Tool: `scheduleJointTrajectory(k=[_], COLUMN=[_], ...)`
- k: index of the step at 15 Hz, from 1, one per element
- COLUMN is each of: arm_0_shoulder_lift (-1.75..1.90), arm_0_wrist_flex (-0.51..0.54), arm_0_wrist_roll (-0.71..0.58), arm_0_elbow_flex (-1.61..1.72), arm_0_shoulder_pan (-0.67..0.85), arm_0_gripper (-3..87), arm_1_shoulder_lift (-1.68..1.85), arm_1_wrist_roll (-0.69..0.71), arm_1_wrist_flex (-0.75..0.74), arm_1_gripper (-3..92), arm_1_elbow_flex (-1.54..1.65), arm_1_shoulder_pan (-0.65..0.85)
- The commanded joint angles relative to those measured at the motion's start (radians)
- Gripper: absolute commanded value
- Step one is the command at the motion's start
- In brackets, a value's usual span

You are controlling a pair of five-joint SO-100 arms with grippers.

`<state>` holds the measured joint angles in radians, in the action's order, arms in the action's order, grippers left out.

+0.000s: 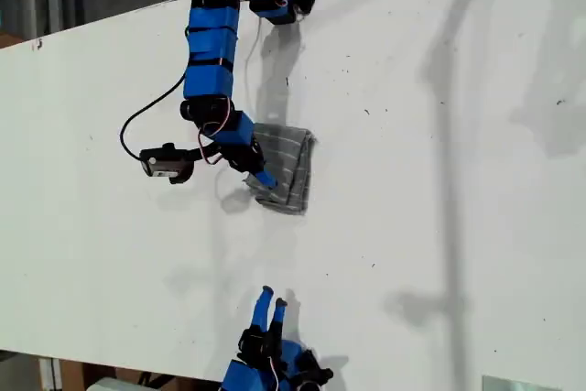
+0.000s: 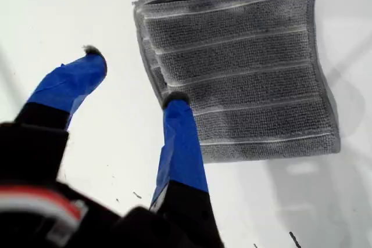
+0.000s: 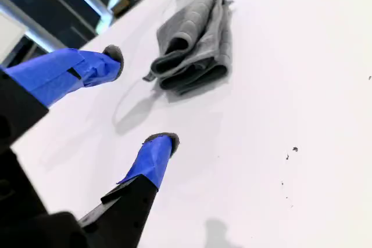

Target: Grasp corners of a square towel and fold twice.

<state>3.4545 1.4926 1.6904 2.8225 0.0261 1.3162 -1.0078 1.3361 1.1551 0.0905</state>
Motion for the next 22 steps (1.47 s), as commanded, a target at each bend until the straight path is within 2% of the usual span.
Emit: scheduleJointTrajectory(k=[1, 3, 4, 5, 9, 10, 12, 14, 16, 20, 22], arm_0_shoulder_lift=[0.006, 0.006, 0.006, 0.006, 0.011, 0.011, 0.011, 0.011, 0.011, 0.011, 0.009], arm_0_wrist_flex=[0.002, 0.000, 0.000, 0.000, -0.008, -0.008, -0.018, -0.057, -0.100, -0.143, -0.169], arm_0_wrist_roll=[-0.006, -0.023, -0.035, -0.046, -0.058, -0.064, -0.091, -0.130, -0.158, -0.170, -0.183], arm_0_elbow_flex=[0.005, 0.011, 0.017, 0.035, 0.098, 0.098, 0.106, 0.138, 0.173, 0.235, 0.287], arm_0_shoulder_pan=[0.028, 0.028, 0.028, 0.029, 0.023, 0.021, 0.026, 0.025, 0.020, 0.031, 0.060], arm_0_gripper=[24.9, 24.8, 24.8, 24.8, 22.6, 22.5, 22.5, 22.5, 22.5, 22.3, 21.8], arm_1_shoulder_lift=[0.123, 0.275, 0.301, 0.356, 0.788, 0.985, 1.378, 1.660, 1.982, 1.974, 1.977], arm_1_wrist_roll=[0.009, -0.051, -0.117, -0.201, -0.554, -0.611, -0.698, -0.695, -0.672, -0.666, -0.684], arm_1_wrist_flex=[0.009, 0.057, 0.163, 0.184, 0.058, -0.014, -0.026, -0.005, 0.137, 0.170, 0.173], arm_1_gripper=[27.3, 26.9, 27.9, 28.7, 28.4, 27.4, 25.7, 27.9, 28.5, 35.8, 32.6], arm_1_elbow_flex=[-0.009, 0.117, 0.127, 0.247, 0.980, 1.181, 1.448, 1.568, 1.660, 1.647, 1.644], arm_1_shoulder_pan=[0.011, -0.023, -0.080, -0.140, -0.302, -0.327, -0.374, -0.396, -0.391, -0.360, -0.331])
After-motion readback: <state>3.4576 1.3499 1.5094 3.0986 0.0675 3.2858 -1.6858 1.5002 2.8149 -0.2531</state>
